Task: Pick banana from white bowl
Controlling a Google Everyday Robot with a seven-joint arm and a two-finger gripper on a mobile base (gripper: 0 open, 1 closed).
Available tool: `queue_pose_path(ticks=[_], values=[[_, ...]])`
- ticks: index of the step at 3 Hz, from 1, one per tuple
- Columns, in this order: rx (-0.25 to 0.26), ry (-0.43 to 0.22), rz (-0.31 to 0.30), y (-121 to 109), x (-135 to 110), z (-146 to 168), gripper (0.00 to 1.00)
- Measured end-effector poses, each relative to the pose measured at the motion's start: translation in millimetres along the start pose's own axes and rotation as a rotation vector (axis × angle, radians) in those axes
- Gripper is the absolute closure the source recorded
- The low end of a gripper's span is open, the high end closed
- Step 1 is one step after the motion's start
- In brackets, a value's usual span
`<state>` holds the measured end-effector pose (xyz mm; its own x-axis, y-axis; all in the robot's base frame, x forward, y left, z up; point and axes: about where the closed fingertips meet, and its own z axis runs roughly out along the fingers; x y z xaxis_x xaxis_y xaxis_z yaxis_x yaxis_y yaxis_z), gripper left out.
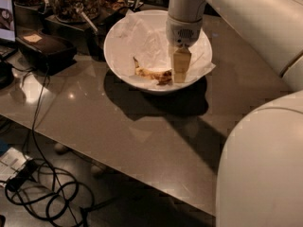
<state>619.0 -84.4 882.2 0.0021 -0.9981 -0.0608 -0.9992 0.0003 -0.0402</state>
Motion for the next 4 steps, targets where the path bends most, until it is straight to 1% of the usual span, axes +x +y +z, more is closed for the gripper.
queue_pose_path(ticks=[1,2,3,4], values=[[-0.014,-0.003,0.003,-2.2,1.2,5.0,0.3],[0.003,0.011,-0.003,-11.0,5.6,-2.5,0.3],[0.035,0.03,-0.015,-25.2,8.3,-11.4,0.3],[0.02,0.037,-0.034,-28.9,2.3,-3.1,0.32]])
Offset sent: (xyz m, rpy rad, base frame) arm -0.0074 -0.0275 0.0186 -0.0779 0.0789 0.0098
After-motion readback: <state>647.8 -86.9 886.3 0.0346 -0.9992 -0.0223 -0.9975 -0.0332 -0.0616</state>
